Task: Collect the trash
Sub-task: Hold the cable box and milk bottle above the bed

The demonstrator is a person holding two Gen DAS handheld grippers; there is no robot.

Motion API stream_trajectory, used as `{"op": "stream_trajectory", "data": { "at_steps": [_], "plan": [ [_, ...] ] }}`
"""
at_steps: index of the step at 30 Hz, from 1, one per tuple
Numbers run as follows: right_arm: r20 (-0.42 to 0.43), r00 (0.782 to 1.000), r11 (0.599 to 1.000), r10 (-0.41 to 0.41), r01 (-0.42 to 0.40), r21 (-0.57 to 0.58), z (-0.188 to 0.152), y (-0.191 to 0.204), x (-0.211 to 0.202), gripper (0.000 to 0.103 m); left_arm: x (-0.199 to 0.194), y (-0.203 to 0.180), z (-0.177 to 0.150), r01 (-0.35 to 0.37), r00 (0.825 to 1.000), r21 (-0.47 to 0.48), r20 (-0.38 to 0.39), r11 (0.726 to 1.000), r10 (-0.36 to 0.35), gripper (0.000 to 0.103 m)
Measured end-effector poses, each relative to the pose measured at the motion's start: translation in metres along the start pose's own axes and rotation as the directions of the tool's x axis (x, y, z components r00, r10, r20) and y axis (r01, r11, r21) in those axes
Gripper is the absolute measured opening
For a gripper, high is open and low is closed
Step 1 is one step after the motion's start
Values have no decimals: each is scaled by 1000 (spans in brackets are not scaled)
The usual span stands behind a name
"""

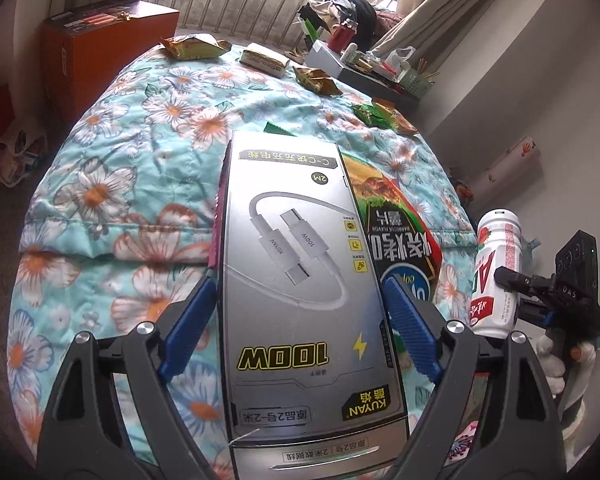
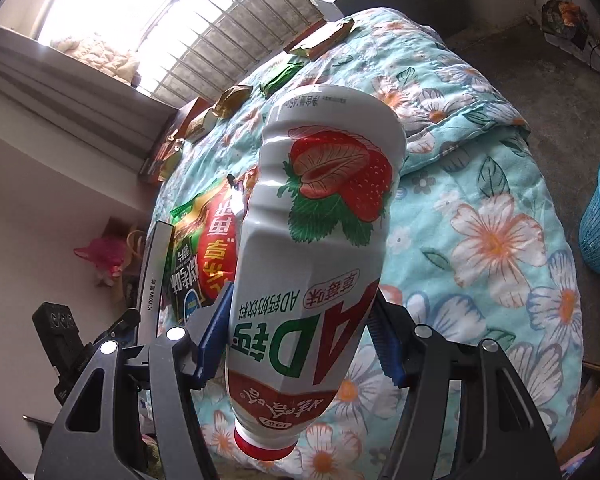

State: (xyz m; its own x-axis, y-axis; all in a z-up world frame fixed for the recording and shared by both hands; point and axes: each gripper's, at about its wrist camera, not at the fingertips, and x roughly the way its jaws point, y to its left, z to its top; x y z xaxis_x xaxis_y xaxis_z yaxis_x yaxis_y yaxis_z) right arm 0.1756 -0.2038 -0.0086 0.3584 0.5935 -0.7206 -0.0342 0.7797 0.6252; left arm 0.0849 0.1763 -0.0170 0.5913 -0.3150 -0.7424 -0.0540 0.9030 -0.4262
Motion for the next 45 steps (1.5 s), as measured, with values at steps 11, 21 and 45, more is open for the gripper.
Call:
{"op": "stream_trajectory", "data": {
  "at_steps": [11,21,45],
  "plan": [
    [-70,989,989,-129,122,-87,-30,2,11,62,-20,29,-46,-142,984,4,-111,990,142,84],
    [-23,981,972,-194,189,-141,-32,23,16,78,-27,25,-42,-243,970,-27,-41,970,241,84],
    [-28,978,975,-209,206,-85,-34,9,23,78,-14,12,-75,-178,971,98,-141,979,191,84]
  ]
}}
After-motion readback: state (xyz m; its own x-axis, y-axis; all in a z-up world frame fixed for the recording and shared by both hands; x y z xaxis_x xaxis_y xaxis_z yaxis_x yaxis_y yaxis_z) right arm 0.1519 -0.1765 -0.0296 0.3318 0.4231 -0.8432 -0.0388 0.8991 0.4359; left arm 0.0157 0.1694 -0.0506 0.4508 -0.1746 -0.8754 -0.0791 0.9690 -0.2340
